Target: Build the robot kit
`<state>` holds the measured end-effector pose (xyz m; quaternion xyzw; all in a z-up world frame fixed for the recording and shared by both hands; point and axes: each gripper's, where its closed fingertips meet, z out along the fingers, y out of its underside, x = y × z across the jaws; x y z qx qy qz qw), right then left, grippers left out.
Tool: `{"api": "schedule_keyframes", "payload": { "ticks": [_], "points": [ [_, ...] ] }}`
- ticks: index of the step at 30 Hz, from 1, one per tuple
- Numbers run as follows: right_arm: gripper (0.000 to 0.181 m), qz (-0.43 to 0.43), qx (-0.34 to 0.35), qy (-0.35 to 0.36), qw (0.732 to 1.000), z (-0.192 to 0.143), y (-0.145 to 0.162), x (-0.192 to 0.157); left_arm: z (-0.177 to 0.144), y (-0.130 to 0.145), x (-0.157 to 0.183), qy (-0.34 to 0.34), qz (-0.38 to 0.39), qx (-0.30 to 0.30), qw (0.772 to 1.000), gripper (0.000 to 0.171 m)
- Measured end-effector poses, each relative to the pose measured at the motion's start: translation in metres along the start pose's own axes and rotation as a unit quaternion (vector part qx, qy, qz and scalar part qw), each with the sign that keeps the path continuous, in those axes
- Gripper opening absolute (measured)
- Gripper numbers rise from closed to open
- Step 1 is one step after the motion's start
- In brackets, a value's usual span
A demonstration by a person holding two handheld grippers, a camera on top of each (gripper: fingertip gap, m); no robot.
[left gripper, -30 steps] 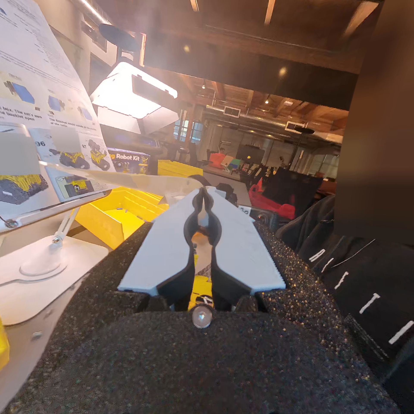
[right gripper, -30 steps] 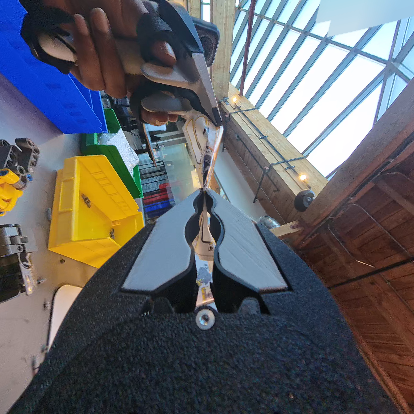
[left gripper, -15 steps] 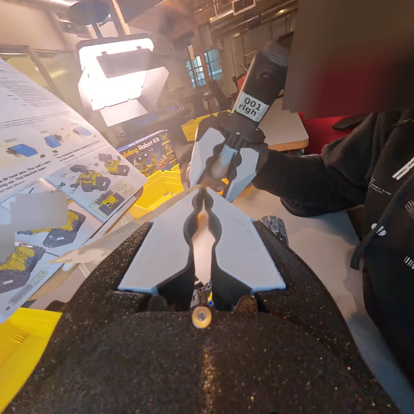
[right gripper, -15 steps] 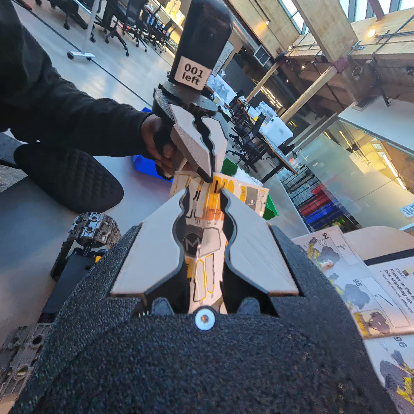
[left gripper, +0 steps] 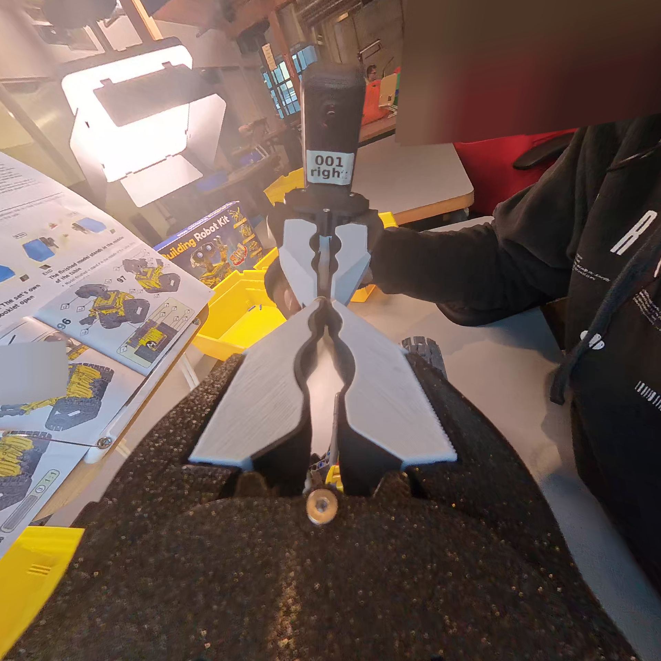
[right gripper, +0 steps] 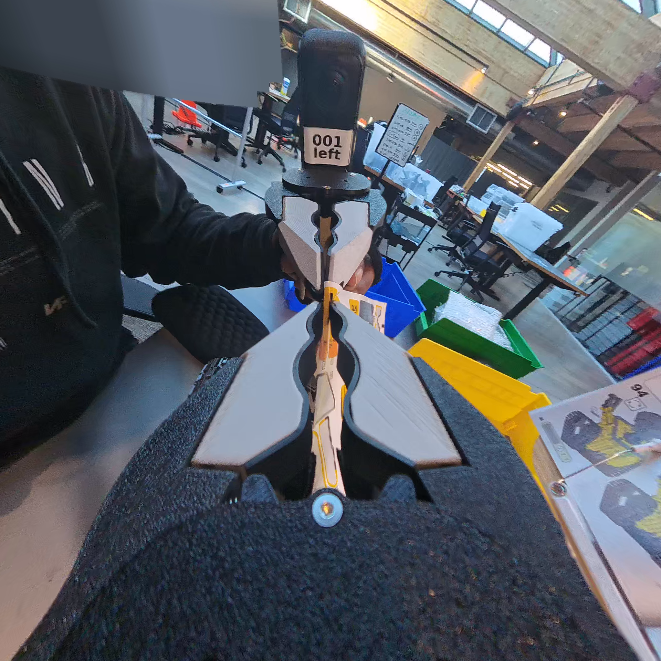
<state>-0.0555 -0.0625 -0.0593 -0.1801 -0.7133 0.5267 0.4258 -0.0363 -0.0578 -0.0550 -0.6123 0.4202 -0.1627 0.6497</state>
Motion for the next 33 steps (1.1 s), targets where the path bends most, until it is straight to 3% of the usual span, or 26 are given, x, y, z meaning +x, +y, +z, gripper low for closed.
{"api": "schedule_keyframes", "payload": {
  "ticks": [5,10,20,28,33],
  "points": [
    [0.003,0.029,0.020,-0.026,0.999,-0.001,-0.001,-0.004,-0.001,0.000,0.004,0.012,-0.016,0.000,1.000,0.000],
    [0.003,0.010,0.008,-0.008,1.000,-0.001,0.000,0.000,-0.004,0.002,0.000,0.012,-0.043,-0.005,0.999,0.000],
    [0.005,-0.154,-0.079,0.066,0.983,0.003,0.007,0.004,-0.007,0.013,-0.002,0.010,-0.081,-0.041,0.996,0.000],
    [0.001,-0.039,-0.016,0.015,0.999,0.003,0.003,-0.001,-0.009,0.009,0.001,0.004,-0.080,-0.016,0.997,0.001],
    [0.001,-0.026,-0.013,0.002,1.000,0.003,0.005,-0.004,-0.009,0.011,0.000,-0.003,-0.083,-0.026,0.996,0.000]
  ]
}}
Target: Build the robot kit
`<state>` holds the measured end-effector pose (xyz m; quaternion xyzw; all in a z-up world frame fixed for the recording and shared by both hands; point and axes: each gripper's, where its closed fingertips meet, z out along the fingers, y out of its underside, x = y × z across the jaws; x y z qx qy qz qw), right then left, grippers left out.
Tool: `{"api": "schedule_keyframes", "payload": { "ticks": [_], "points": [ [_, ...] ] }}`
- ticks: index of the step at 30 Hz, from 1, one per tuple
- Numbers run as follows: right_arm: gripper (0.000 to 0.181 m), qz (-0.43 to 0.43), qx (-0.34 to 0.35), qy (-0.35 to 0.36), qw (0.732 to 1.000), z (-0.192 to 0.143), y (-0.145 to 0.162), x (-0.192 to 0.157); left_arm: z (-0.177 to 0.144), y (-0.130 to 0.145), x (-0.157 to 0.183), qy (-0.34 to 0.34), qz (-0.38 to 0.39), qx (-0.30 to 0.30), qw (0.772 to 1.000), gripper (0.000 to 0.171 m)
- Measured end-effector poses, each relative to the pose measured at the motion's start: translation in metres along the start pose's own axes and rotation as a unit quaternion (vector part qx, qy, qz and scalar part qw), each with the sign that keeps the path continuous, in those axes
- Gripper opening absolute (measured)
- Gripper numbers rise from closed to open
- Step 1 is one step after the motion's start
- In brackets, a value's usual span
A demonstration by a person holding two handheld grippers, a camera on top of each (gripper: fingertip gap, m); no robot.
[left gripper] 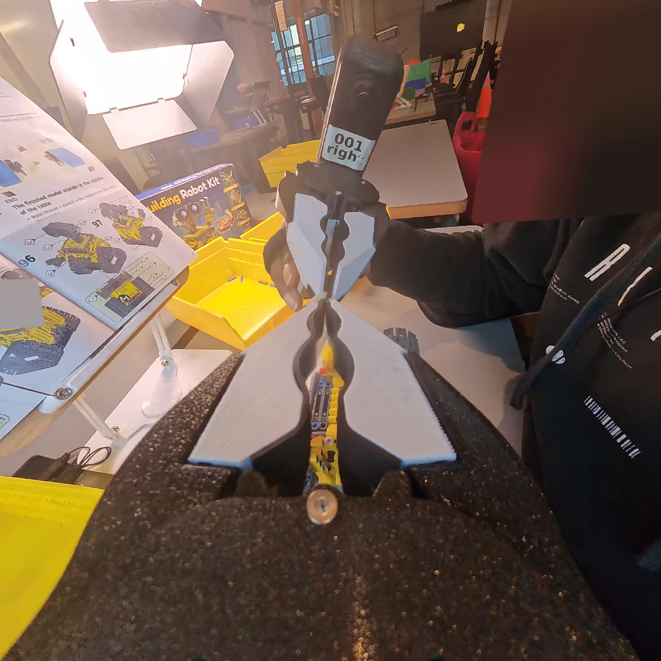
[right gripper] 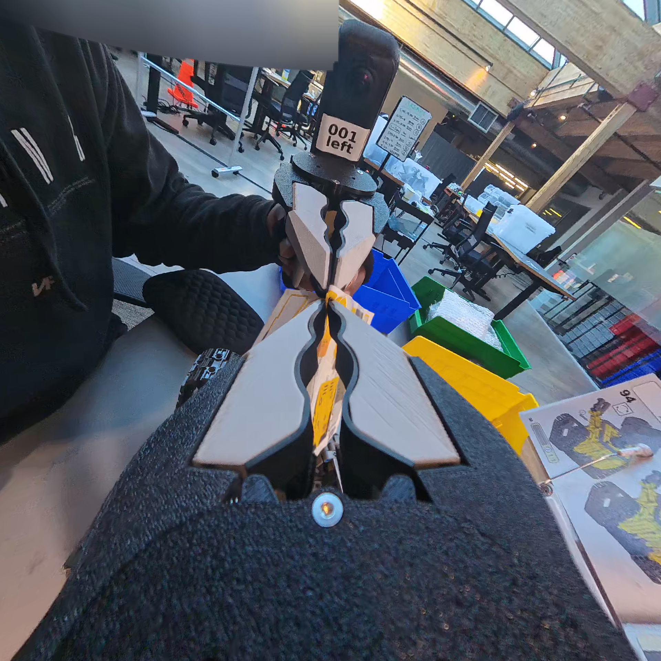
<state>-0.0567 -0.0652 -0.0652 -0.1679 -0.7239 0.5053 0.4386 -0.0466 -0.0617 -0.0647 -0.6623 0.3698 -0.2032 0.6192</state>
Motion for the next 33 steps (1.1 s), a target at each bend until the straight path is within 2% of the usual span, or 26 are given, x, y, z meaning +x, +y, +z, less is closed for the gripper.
{"api": "schedule_keyframes", "payload": {
  "ticks": [8,16,22,28,33],
  "points": [
    [0.002,-0.002,-0.026,0.002,1.000,0.002,0.007,0.000,0.000,0.008,-0.004,-0.029,0.019,-0.043,0.998,0.000],
    [0.003,0.024,-0.073,0.011,0.997,-0.001,0.013,0.004,0.004,0.012,-0.008,-0.094,0.123,-0.109,0.982,0.000],
    [0.003,0.026,-0.084,0.017,0.996,-0.005,0.007,0.004,0.006,0.006,-0.007,-0.109,0.160,-0.116,0.974,0.000],
    [0.003,0.117,-0.056,-0.012,0.992,-0.007,0.004,0.003,0.007,0.003,-0.006,-0.125,0.193,-0.122,0.965,0.000],
    [0.002,0.243,-0.003,-0.050,0.969,-0.006,-0.004,0.005,0.005,-0.003,-0.008,-0.142,0.221,-0.119,0.958,0.000]
  ]
}}
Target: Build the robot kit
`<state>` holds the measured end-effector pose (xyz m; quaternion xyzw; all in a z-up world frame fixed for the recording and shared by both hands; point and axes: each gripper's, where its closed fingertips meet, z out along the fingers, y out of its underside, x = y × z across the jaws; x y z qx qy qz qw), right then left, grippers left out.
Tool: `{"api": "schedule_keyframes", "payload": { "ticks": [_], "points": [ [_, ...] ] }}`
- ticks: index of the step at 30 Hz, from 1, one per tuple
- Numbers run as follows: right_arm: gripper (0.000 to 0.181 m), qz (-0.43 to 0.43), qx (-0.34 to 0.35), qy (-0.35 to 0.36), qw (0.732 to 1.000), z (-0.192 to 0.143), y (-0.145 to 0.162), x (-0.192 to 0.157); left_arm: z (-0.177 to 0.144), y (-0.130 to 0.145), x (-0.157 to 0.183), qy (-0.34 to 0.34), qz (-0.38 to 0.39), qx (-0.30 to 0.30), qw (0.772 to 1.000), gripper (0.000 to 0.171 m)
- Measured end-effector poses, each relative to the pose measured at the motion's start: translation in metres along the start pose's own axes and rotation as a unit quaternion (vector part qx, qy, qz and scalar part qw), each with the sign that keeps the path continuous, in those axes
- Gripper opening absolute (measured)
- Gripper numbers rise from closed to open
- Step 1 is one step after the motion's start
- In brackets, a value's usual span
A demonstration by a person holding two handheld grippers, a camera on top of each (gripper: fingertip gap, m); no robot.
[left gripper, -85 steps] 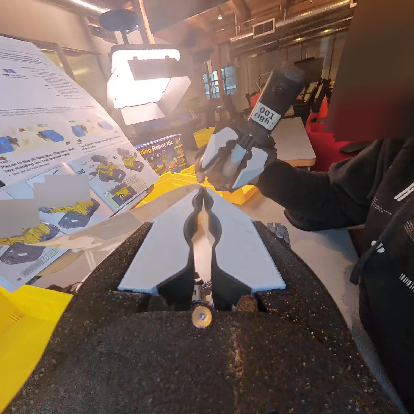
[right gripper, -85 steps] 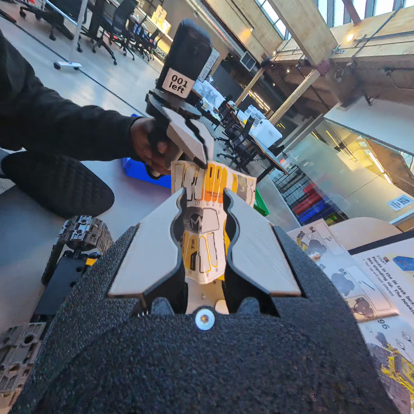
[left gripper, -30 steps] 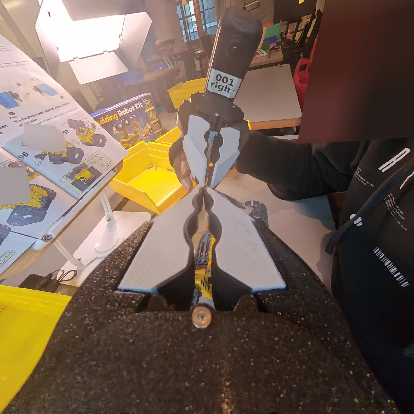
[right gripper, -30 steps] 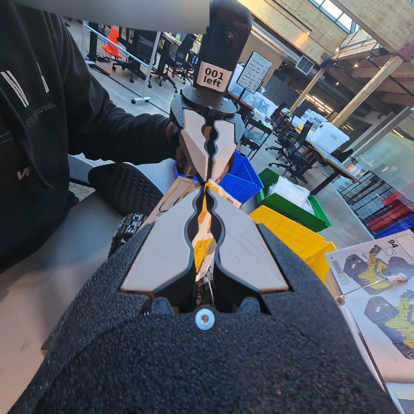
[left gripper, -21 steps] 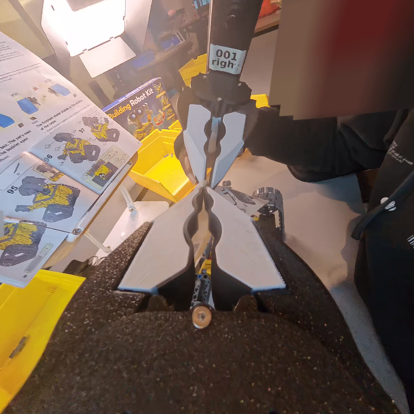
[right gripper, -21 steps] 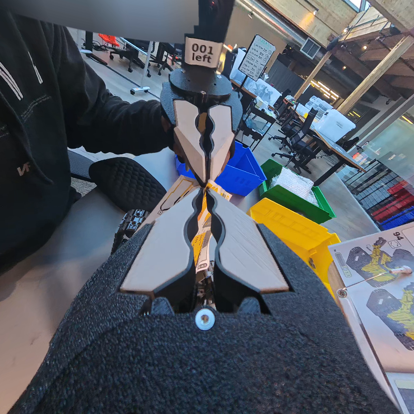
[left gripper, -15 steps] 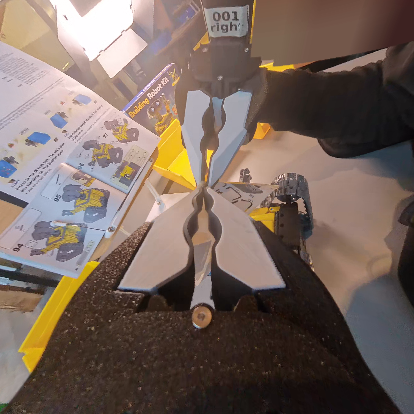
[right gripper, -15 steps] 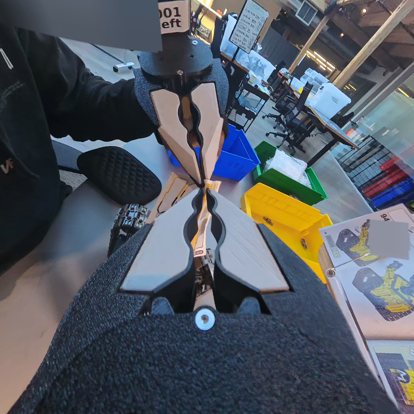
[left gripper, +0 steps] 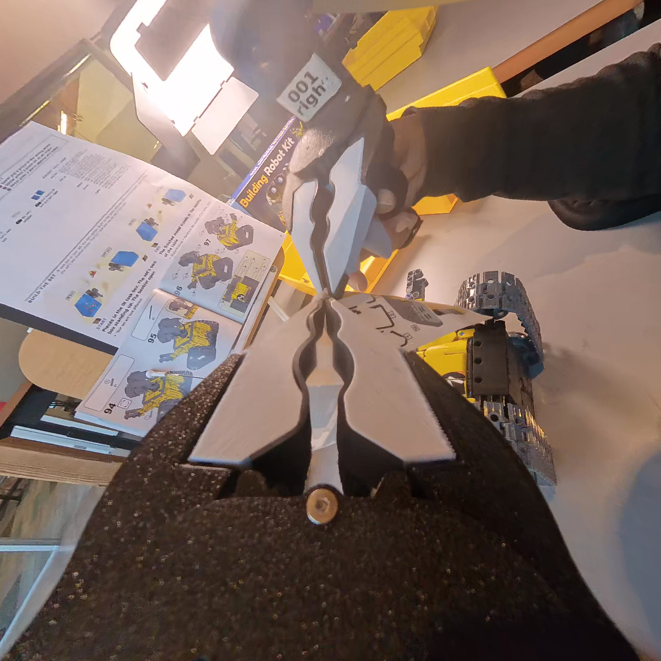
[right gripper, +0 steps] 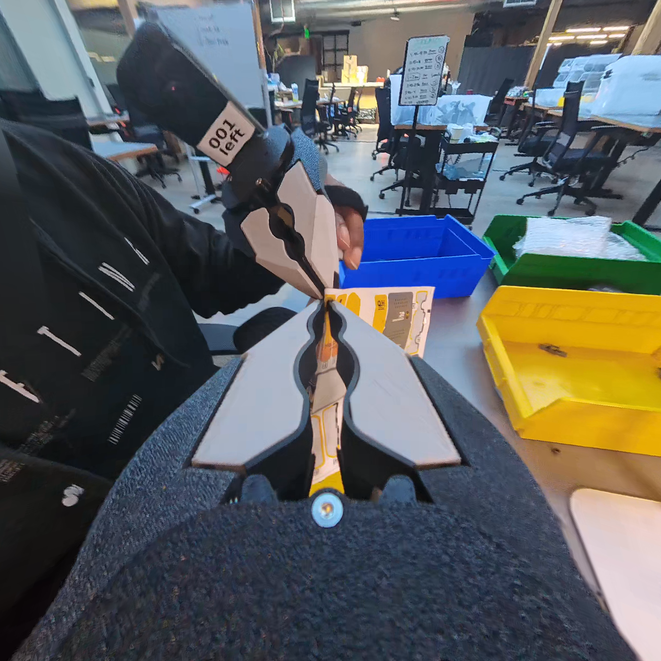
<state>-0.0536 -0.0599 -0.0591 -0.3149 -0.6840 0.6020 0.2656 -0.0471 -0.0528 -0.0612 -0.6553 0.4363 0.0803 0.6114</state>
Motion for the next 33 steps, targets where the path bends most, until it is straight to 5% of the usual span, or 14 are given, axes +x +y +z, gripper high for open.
{"api": "schedule_keyframes", "payload": {
  "ticks": [13,33],
  "points": [
    [0.000,0.159,0.099,-0.093,0.978,0.005,-0.013,0.002,-0.008,-0.001,-0.007,-0.037,0.038,0.000,0.999,0.000],
    [0.000,0.194,0.123,-0.108,0.967,0.009,-0.014,0.008,-0.010,0.004,-0.011,-0.041,0.007,0.015,0.999,0.000]
  ]
}}
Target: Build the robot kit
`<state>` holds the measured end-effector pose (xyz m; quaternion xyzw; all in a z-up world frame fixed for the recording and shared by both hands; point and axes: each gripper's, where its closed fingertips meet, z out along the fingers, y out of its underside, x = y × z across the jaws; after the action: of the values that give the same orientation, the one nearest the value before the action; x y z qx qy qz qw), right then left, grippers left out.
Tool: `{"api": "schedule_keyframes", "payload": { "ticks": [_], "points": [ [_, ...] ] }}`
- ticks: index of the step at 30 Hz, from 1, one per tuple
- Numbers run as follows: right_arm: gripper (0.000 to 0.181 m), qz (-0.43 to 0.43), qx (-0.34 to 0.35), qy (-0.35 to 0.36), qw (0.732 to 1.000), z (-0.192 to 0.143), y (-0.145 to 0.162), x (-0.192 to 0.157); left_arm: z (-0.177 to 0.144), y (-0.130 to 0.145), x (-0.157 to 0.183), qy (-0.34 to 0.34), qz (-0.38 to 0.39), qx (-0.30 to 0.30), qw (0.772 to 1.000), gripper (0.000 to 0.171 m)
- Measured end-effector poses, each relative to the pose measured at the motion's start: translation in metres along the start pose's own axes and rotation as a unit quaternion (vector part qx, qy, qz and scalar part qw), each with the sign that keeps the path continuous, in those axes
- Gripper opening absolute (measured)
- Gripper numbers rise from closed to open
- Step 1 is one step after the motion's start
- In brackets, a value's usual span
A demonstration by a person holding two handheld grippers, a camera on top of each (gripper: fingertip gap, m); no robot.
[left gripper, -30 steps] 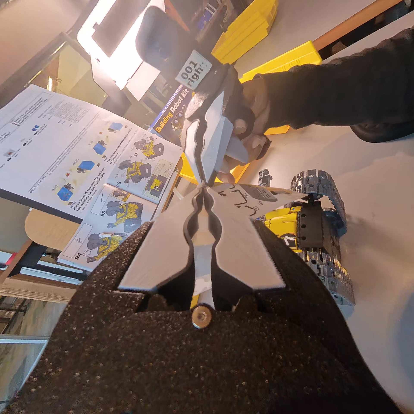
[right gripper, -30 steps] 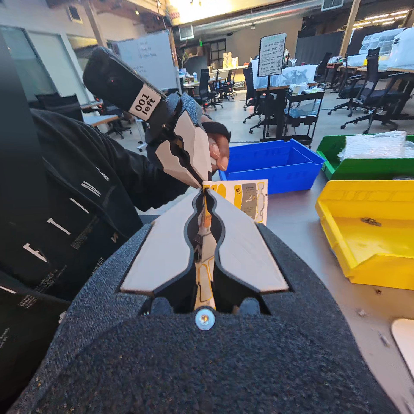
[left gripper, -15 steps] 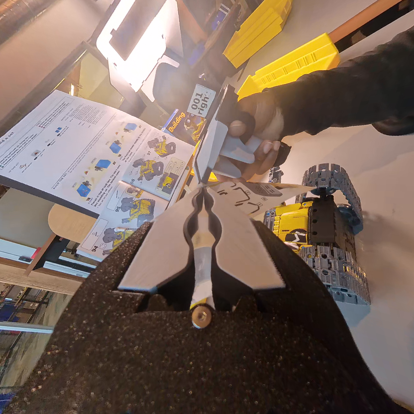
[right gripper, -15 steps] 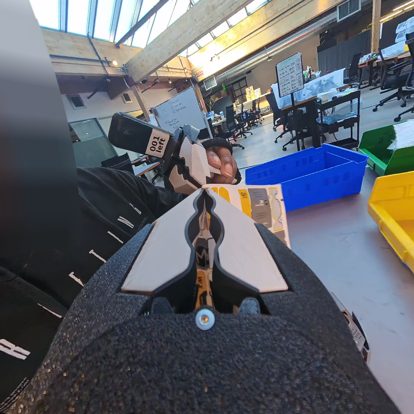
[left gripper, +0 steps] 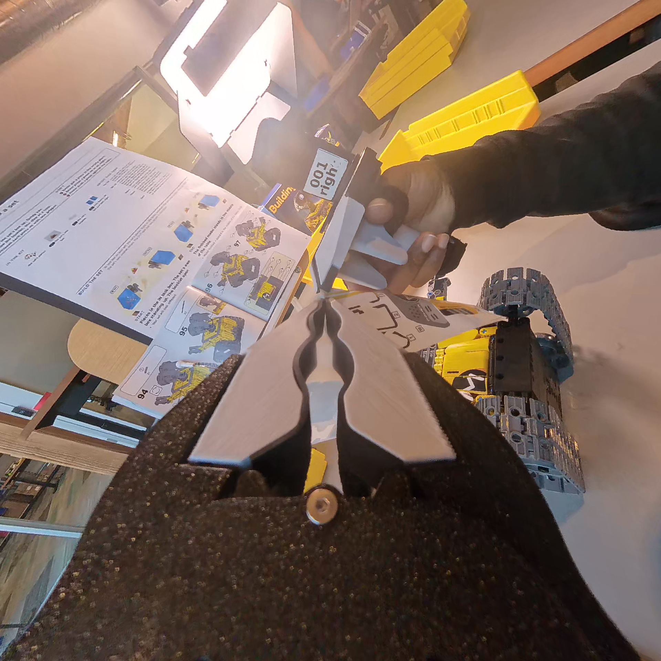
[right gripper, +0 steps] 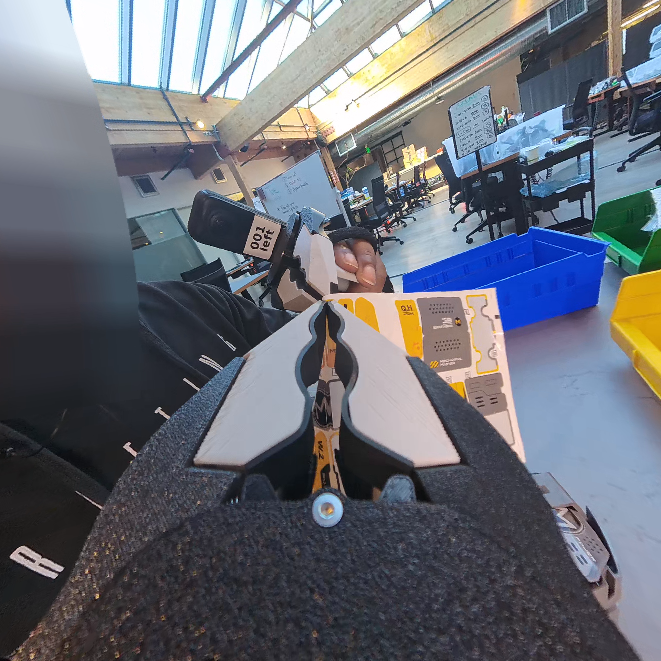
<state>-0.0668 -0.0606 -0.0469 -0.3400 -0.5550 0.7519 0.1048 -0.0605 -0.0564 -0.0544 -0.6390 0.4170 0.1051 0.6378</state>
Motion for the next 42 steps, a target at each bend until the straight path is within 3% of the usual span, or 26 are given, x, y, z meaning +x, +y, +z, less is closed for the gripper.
{"api": "schedule_keyframes", "payload": {
  "ticks": [15,22,25,29,32,35,38,42],
  "points": [
    [0.000,-0.039,0.019,0.032,0.999,-0.008,-0.013,0.001,-0.010,0.003,-0.009,-0.009,-0.034,0.007,0.999,0.000],
    [0.000,-0.068,0.075,0.064,0.993,-0.030,-0.039,0.004,-0.032,0.026,-0.035,-0.010,-0.150,0.026,0.988,0.000],
    [0.000,-0.082,0.092,0.080,0.989,-0.042,-0.049,0.005,-0.040,0.058,-0.058,-0.019,-0.211,0.011,0.977,0.000],
    [0.000,-0.096,0.099,0.099,0.985,-0.052,-0.055,0.006,-0.039,0.130,-0.072,-0.010,-0.312,-0.043,0.949,0.000],
    [0.000,-0.105,0.099,0.109,0.983,-0.057,-0.057,0.006,-0.040,0.174,-0.033,0.050,-0.396,-0.121,0.909,0.000],
    [0.000,-0.120,0.093,0.121,0.981,-0.061,-0.058,0.007,-0.057,0.213,0.019,0.091,-0.418,-0.251,0.868,0.000],
    [0.000,-0.115,0.090,0.123,0.982,-0.062,-0.056,0.013,-0.079,0.260,0.047,0.062,-0.383,-0.403,0.829,0.000],
    [0.000,-0.101,0.082,0.120,0.984,-0.058,-0.049,0.020,-0.106,0.299,0.047,0.006,-0.298,-0.542,0.785,0.008]
  ]
}}
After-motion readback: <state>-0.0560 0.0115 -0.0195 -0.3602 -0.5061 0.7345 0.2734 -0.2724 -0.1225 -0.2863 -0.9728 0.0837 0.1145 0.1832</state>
